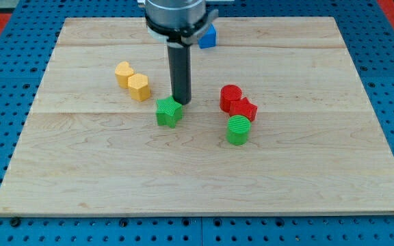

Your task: Move the green blocks to the bottom of the red blocks

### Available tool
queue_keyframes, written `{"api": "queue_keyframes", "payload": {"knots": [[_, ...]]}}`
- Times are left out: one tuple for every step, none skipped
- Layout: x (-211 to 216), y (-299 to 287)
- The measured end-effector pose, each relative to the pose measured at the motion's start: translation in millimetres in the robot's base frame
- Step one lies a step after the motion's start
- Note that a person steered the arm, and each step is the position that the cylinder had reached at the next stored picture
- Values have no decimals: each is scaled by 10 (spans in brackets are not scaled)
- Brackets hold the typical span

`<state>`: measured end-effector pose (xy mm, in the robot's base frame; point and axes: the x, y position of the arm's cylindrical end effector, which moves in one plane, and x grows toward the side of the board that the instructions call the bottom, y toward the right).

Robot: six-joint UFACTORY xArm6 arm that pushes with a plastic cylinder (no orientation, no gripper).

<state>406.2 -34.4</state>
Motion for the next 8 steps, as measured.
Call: {"api": "queue_keyframes", "payload": {"knots": [[44, -359], [366, -263], [609, 500], [738, 800], [742, 1136], [719, 1222], [434, 1222], [526, 1254]]}}
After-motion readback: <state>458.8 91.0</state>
